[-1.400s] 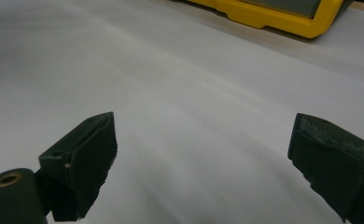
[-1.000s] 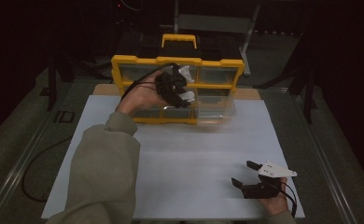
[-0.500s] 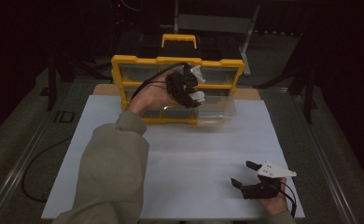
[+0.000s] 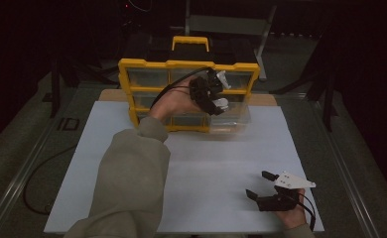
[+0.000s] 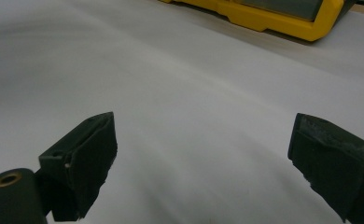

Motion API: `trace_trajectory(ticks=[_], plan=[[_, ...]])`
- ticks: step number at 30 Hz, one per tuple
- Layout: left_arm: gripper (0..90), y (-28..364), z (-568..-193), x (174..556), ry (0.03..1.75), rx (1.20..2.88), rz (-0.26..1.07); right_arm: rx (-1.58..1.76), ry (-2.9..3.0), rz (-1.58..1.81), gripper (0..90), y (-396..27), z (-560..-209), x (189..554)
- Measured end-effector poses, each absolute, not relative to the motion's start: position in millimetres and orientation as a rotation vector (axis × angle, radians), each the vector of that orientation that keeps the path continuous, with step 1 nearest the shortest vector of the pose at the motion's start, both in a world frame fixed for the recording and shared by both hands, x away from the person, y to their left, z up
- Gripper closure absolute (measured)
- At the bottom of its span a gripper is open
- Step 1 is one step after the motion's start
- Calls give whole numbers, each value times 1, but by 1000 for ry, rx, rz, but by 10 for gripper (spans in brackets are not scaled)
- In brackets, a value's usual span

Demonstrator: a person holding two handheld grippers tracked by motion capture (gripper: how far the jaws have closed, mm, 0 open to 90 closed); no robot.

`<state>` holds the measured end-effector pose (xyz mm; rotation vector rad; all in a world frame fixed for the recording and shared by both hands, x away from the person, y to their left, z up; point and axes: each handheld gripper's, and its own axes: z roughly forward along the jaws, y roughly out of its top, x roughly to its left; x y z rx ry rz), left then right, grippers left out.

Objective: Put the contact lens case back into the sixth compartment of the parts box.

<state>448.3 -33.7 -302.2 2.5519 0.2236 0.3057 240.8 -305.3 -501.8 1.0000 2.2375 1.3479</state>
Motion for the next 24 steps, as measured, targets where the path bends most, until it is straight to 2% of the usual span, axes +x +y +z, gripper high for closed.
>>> trace_trajectory(ticks=[24], plan=[[486, -47, -319, 453, 261, 2578, 281, 996, 2238, 1355, 77, -305, -502, 241]])
